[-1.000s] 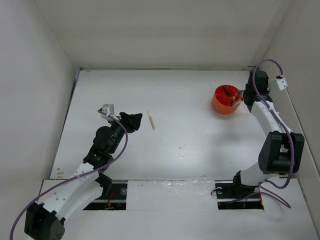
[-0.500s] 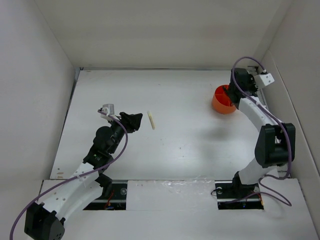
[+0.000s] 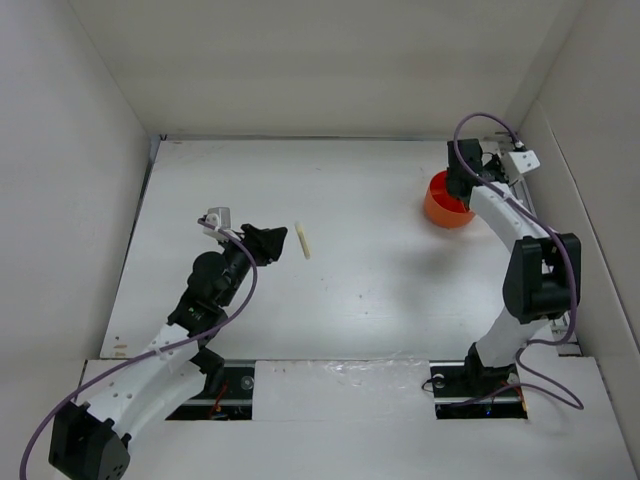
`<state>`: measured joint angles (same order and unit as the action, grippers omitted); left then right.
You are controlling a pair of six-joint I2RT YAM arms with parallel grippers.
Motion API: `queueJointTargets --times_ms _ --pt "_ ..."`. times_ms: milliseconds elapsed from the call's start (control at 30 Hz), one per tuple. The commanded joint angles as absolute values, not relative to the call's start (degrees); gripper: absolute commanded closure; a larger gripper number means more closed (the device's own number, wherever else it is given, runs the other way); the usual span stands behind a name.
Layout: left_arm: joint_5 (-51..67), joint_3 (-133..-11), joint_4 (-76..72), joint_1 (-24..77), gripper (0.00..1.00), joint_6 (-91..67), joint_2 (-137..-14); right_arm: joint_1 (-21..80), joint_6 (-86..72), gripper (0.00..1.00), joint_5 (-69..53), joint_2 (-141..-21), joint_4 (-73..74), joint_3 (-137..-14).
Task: Sort the stationery into containers
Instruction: Place the pen in the storage box.
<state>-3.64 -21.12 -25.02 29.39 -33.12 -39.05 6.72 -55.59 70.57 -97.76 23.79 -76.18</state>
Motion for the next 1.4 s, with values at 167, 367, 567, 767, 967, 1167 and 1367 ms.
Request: queueJointTargets --times_ms 167,367,567,767,967,1167,1367 --pt "-1.93 -20.83 -28.12 29.09 0.52 -33.57 -37.27 6.86 -59.59 1.0 76.28 -102.2 30.67 -81.55" --pt "-1.41 -20.3 -28.65 29.09 0.52 -34.1 -36.74 7.99 -68.7 1.0 79.36 -108.27 41.03 -86.65" --pt "-1.41 -20.3 -28.65 29.09 0.52 -34.1 -37.97 9.93 -84.62 1.0 83.22 -116.0 61.67 -96.39" --pt "-1.41 -20.3 -28.65 29.09 0.52 -34.1 -37.97 12.21 -102.48 1.0 85.78 -121.99 79.19 -103.01" --pt "-1.41 -20.3 -28.65 29.09 0.52 -34.1 -37.97 14.06 -105.03 0.74 85.78 -121.99 79.19 -101.69" --pt "-1.41 -20.3 -28.65 29.09 0.52 -34.1 -37.97 15.91 -105.03 0.45 85.25 -120.42 79.19 -101.69" --pt "-1.41 -20.3 -28.65 29.09 0.52 -34.1 -37.97 18.63 -102.66 0.32 84.73 -117.25 79.19 -102.91"
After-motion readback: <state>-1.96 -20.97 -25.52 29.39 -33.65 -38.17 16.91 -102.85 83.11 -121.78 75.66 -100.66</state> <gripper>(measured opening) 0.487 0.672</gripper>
